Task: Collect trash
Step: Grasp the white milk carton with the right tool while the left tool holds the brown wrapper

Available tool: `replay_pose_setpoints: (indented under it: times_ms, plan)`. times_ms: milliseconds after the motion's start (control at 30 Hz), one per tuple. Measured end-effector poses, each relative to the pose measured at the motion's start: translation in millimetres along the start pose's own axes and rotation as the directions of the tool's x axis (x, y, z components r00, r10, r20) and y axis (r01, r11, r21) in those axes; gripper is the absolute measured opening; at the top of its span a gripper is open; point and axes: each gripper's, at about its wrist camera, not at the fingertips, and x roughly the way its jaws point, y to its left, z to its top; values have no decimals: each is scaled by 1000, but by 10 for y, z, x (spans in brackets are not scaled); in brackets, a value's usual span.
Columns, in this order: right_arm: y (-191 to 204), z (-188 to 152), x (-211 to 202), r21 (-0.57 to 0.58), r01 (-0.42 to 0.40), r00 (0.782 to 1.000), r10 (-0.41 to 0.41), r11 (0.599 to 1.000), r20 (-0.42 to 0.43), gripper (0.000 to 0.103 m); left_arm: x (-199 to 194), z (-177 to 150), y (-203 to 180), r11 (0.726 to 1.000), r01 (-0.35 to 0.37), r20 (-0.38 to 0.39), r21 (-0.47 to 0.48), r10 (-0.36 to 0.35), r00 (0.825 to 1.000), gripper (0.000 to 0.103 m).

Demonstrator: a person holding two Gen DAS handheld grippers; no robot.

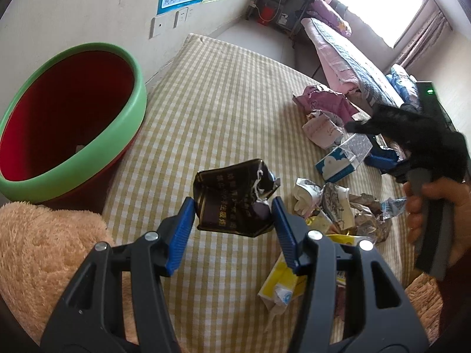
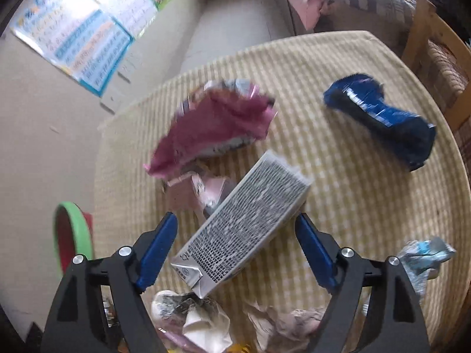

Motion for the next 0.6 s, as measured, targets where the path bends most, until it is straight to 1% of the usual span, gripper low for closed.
replay_pose_setpoints:
  times_ms: [67,100,133,233,333,400,500,567,600]
  plan:
    - [54,-58,90,-31,17,1000,-17,999,-14,79,-2,-2,10,1000,0,0,-3,0,1000,51]
    - [61,-97,120,-42,-2,1000,2,999,-15,78,-3,-3,12,1000,-1,-1,-4,1,1000,51]
    - [52,-137,112,-45,-30,1000,30,999,-7,75,-6,-2,10,1000,-1,0,-3,1,1000,51]
    - [44,-195,27,-80,-81,997,82,993,3,56,-19,-7,-2,1000,-2,2,3,2,1000,51]
    - [50,-211,-72,-142,-64,998,66,988,8,44,-6,-14,-21,1000,-6,-3,8,6,1000,51]
    - [1,-221,-124,-152,-59,998,61,987,13,43,-3,-15,-32,1000,-9,-3,12,9,1000,51]
    - [-63,-228,-161,-135,-45,998,49,990,26,42,-9,-18,-41,1000,-9,-3,13,10,1000,51]
    - [-60,-213,-133,-143,-13,1000,17,990,23,44,-1,-20,-46,1000,-13,-6,14,13,1000,51]
    - [-53,-211,-113,-150,-2,1000,5,989,20,47,2,-18,-47,1000,-14,-7,15,14,1000,51]
